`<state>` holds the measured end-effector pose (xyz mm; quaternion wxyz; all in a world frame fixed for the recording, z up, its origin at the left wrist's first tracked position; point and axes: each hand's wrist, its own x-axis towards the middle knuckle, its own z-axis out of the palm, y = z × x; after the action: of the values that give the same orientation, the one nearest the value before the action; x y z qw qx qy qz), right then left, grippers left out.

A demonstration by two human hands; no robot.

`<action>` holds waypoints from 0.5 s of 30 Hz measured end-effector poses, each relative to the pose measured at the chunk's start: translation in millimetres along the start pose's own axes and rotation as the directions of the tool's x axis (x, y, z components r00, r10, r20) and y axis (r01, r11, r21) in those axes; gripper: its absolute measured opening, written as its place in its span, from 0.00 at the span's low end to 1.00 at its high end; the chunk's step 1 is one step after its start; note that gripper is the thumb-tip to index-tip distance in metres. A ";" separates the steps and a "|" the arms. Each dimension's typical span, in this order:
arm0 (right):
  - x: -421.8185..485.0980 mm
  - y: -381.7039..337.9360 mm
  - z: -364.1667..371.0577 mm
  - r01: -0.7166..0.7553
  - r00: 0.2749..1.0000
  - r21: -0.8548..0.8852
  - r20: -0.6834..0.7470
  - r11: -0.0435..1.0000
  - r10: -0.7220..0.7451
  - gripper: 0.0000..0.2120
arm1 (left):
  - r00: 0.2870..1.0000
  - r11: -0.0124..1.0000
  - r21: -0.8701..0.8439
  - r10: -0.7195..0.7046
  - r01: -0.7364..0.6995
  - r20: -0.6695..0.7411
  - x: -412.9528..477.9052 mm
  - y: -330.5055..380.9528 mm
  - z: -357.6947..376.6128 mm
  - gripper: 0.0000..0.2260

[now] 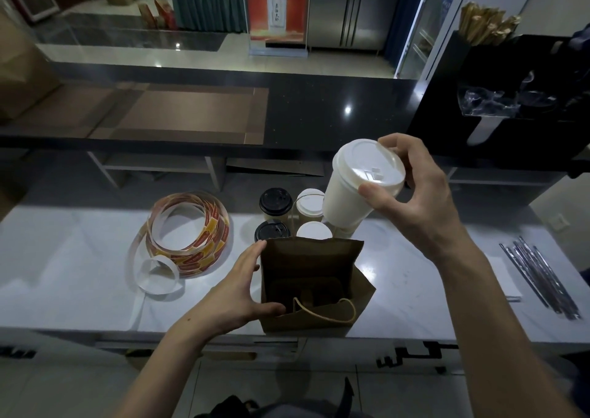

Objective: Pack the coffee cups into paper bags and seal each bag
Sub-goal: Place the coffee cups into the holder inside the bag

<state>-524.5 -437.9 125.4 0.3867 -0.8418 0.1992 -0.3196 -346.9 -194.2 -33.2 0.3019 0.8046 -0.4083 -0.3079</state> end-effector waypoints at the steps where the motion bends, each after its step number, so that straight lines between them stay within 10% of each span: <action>1: 0.3 -1.2 0.5 0.001 1.000 0.012 0.007 1.000 -0.001 0.35 | 1.000 1.000 0.001 0.005 -0.005 0.000 0.0 -0.1 -0.3 0.55; 15: -28.4 47.5 79.2 0.003 0.840 -0.195 0.532 0.981 0.103 0.35 | 0.999 0.998 -0.042 0.047 -0.047 0.015 -1.7 -1.9 -2.1 0.56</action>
<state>-494.2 -409.4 38.2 0.3539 -0.9249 0.1336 -0.0391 -345.2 -191.4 -32.8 0.3226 0.7858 -0.4229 -0.3156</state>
